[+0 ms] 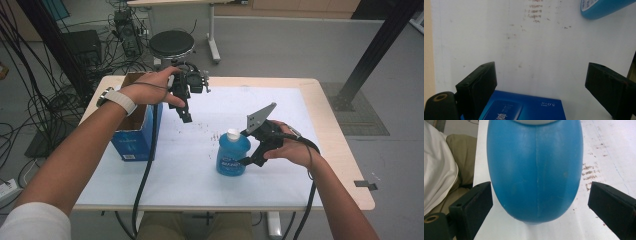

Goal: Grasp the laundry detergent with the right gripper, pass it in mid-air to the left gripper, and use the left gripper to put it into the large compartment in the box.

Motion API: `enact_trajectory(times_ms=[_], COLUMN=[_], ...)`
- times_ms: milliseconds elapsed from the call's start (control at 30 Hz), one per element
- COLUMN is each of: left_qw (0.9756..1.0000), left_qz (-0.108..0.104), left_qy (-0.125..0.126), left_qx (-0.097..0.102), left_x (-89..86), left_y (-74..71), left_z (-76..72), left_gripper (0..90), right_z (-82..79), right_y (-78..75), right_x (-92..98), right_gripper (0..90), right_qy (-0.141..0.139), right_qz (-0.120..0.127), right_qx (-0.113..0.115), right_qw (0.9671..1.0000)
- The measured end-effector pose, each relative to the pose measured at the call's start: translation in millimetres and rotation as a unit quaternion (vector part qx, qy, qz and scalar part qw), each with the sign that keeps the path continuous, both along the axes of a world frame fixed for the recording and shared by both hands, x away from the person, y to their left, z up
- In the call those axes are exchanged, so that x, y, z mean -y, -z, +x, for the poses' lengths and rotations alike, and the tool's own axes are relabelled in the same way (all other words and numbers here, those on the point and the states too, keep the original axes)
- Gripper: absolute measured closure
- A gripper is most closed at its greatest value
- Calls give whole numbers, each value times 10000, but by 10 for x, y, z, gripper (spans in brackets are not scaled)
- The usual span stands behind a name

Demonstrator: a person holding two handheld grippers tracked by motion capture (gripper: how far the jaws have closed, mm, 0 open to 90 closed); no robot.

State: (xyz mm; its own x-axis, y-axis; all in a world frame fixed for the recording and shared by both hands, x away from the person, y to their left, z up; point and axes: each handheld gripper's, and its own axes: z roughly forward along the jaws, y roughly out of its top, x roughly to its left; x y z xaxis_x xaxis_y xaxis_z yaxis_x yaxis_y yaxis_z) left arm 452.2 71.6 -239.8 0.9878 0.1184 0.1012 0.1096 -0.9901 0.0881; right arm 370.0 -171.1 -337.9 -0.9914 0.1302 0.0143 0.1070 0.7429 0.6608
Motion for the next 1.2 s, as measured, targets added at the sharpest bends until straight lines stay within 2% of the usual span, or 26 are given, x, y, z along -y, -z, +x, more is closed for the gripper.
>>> enact_trajectory(times_ms=[267,1200], left_qw=[10000,10000], left_qz=[-26,-16], left_qy=[10,12], left_qx=[-1,-16], left_x=[5,21], left_y=[6,29], left_z=[-1,4], left_gripper=[108,109], right_z=[1,-17], right_y=[7,155], right_x=[-3,-26], right_gripper=[55,63], right_qy=[7,51], right_qz=[-23,268], right_qx=[31,13], right_qw=[10000,9996])
